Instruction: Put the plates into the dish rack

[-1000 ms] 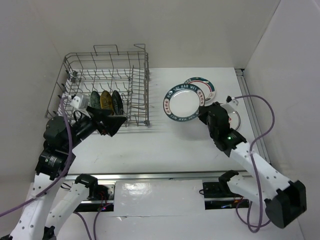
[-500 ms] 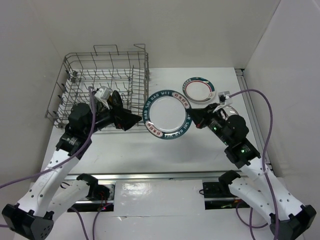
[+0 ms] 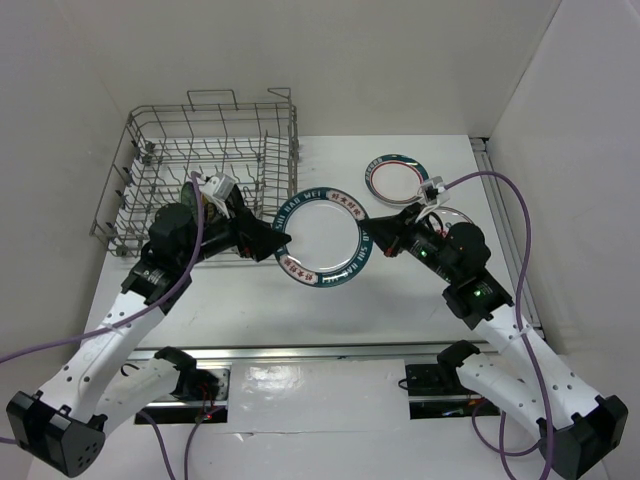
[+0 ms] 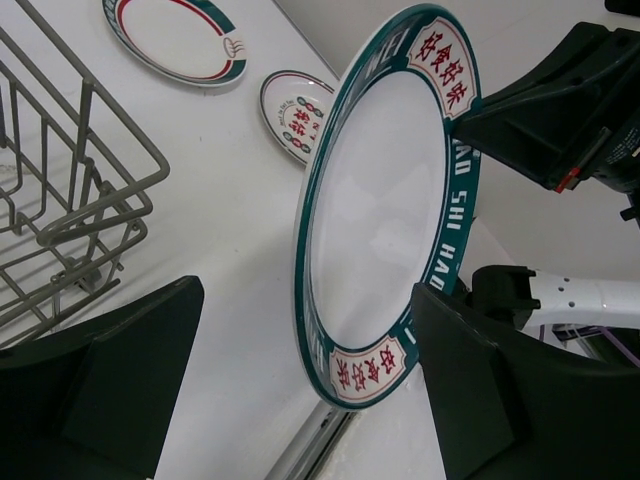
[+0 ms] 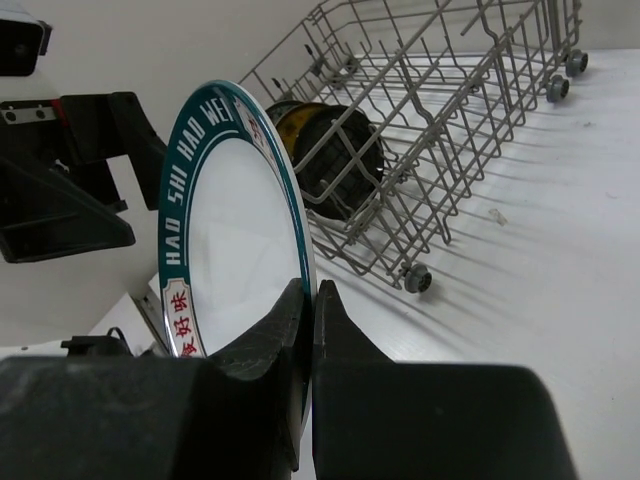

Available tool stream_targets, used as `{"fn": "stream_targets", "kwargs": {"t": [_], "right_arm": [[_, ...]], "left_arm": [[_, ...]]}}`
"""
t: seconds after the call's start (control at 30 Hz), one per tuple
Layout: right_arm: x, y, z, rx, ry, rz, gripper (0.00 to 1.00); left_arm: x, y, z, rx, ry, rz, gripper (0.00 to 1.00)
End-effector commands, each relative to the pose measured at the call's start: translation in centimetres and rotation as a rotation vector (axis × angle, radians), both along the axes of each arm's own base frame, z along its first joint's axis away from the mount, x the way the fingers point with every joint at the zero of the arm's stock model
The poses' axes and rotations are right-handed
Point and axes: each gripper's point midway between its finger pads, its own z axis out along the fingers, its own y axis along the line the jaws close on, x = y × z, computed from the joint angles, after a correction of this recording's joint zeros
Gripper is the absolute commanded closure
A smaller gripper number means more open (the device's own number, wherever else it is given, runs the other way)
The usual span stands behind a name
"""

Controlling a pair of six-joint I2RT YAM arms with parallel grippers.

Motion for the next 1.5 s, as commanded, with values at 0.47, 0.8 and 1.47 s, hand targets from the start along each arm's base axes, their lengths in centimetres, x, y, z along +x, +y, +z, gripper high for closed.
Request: {"fn": "stream_targets", "kwargs": {"t": [0.47, 0.8, 1.47], "right_arm": [[-2.1, 0.4, 6.4, 0.184, -0.143, 0.075, 0.0], [-1.4, -3.5, 4.7, 0.082, -0.095, -0.15, 0.0], [-3.7, -6.2, 1.3, -0.032, -0.024, -0.213, 0.0]], "left_arm": [[0.7, -0.8, 3.4, -0.07, -0.079, 0.008, 1.0], [8.6, 14.5, 18.0, -0.012, -0.241, 0.906, 1.0], [28.9, 20.5, 11.5, 0.687, -0.27, 1.402, 1.0]]}}
